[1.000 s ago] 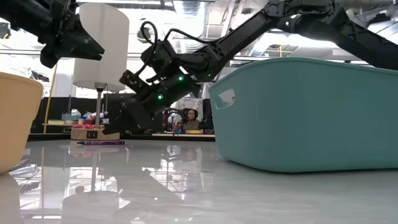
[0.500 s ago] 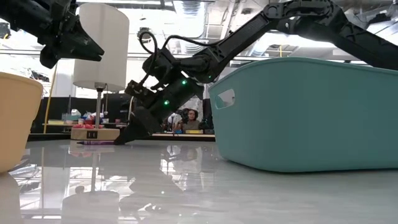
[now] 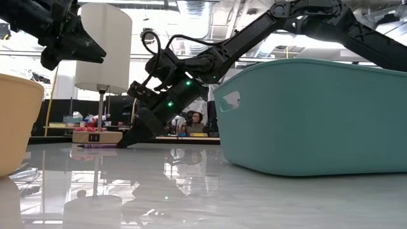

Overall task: Sort crayons
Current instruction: Put the purple crayon into the blue bin

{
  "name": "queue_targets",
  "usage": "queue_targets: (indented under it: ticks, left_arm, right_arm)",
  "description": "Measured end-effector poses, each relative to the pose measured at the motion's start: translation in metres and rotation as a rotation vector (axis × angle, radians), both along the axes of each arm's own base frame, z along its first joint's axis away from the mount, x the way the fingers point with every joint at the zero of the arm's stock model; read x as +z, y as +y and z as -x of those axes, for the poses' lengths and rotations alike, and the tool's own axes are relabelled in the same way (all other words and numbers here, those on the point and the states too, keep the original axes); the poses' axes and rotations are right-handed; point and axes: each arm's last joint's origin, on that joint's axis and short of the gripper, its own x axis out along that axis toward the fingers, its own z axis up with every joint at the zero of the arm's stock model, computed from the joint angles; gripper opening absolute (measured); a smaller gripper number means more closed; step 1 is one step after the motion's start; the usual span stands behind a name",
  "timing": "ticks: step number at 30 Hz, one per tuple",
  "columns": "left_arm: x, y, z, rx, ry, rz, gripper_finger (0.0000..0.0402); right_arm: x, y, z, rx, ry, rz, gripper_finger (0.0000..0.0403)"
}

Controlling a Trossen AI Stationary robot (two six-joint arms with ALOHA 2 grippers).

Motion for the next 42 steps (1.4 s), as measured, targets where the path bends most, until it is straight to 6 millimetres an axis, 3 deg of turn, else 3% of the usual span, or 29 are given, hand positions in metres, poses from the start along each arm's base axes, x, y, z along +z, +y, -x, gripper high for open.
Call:
queue_targets:
  ticks: [13, 25, 32, 42]
  left_arm:
    - [-0.001, 0.000, 0.000, -0.001, 0.010, -0.003, 0.0085]
    - [-0.001, -0.001, 0.000, -0.026, 0.004, 0.031, 0.0085]
    - [0.000, -0.001, -0.001, -0.034, -0.014, 0.045, 0.0085]
    - [0.002, -0.002, -0.002, -0.038, -0.041, 0.060, 0.0085]
  right_arm:
    - [0.000, 0.000, 0.000, -0.025, 0.004, -0.022, 0.0006]
    - [0.004, 0.002, 0.000, -0.031, -0.005, -0.030, 0.0003]
    - [0.022, 0.000, 0.005, -0.038, -0.009, -0.034, 0.0003]
    - [0.076, 0.003, 0.023, -0.042, 0.002, 0.001, 0.0002]
